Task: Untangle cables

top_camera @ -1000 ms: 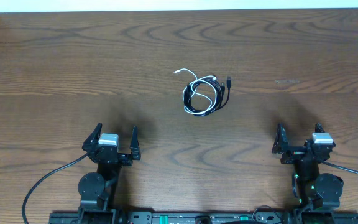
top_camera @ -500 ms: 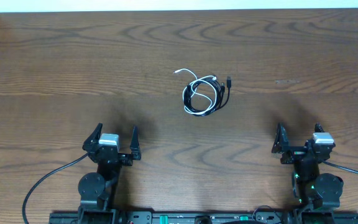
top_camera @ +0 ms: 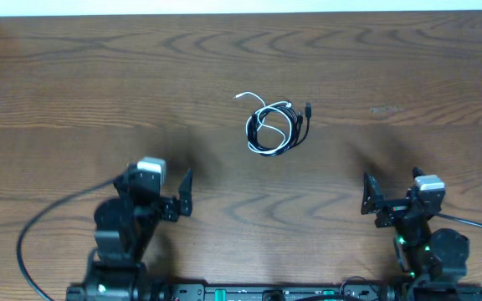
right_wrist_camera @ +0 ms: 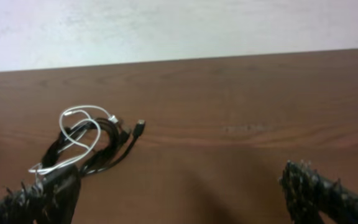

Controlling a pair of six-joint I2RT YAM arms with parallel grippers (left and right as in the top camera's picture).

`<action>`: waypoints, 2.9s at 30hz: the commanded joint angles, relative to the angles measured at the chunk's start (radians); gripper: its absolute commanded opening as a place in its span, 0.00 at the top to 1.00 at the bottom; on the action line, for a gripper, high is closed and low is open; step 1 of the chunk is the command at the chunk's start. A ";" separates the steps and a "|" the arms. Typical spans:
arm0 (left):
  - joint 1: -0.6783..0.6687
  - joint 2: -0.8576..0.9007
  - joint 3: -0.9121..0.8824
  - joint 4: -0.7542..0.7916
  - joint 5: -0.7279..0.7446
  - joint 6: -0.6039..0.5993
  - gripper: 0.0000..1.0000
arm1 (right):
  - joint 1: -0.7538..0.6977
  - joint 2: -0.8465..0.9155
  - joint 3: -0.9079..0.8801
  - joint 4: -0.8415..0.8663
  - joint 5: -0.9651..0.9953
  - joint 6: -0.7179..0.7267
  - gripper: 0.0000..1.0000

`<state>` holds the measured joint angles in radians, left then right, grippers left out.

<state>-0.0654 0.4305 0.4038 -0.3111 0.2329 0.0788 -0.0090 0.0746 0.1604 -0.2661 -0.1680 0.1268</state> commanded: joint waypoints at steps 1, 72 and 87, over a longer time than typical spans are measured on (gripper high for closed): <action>0.005 0.158 0.175 -0.067 0.056 -0.008 0.02 | -0.006 0.078 0.151 -0.056 -0.026 0.019 0.01; -0.333 1.357 1.343 -0.397 0.307 -0.086 0.92 | -0.002 1.143 1.159 -0.706 -0.172 0.046 0.02; -0.325 0.900 1.343 -0.232 0.205 -0.189 0.93 | 0.007 1.288 1.159 -0.684 -0.331 0.052 0.04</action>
<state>-0.4000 1.4113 1.7432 -0.5671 0.5106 -0.0807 -0.0078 1.3293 1.3018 -0.9546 -0.4374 0.1703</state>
